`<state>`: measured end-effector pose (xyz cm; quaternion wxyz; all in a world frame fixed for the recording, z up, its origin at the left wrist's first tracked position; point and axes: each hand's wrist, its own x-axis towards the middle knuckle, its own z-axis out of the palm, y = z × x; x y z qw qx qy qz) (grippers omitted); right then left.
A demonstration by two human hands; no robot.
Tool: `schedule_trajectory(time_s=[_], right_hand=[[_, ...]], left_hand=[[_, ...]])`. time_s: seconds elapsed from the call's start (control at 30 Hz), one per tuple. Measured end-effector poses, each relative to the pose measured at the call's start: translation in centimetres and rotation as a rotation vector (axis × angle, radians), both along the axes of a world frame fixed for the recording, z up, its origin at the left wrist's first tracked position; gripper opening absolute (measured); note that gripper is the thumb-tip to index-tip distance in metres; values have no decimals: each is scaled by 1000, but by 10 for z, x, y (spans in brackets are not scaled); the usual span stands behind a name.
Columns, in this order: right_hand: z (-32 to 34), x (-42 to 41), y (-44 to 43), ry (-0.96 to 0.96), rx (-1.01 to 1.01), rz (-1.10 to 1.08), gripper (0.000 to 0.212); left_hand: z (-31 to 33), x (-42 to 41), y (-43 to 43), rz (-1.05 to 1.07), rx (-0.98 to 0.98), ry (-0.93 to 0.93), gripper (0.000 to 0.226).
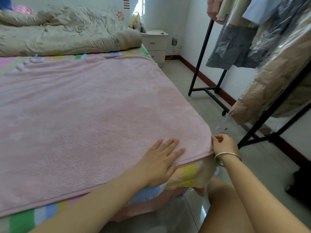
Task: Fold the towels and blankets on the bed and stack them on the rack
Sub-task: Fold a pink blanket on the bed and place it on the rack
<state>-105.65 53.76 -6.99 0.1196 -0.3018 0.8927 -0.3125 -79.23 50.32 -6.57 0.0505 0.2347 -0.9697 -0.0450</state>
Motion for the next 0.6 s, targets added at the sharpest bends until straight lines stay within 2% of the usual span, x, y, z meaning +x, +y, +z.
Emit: schedule_trajectory(time_s=[0.2,0.33,0.43,0.53,0.6], right_hand=[[-1,-14,8,72,-22,8,16],[1,4,-1,290,-34,49,22],[9,43,-14,500,-50,274,37],[8,111,-27,534,170,595,59],[4,160,-22,529,136,850,75]], left_hand=[[-13,-1,3,22,-43,14,65],[-4,3,3,10,50,26,72],[5,16,-1,66,138,107,74],[9,51,-11,180,103,180,72],[6,87,-21,294,88,220,71]])
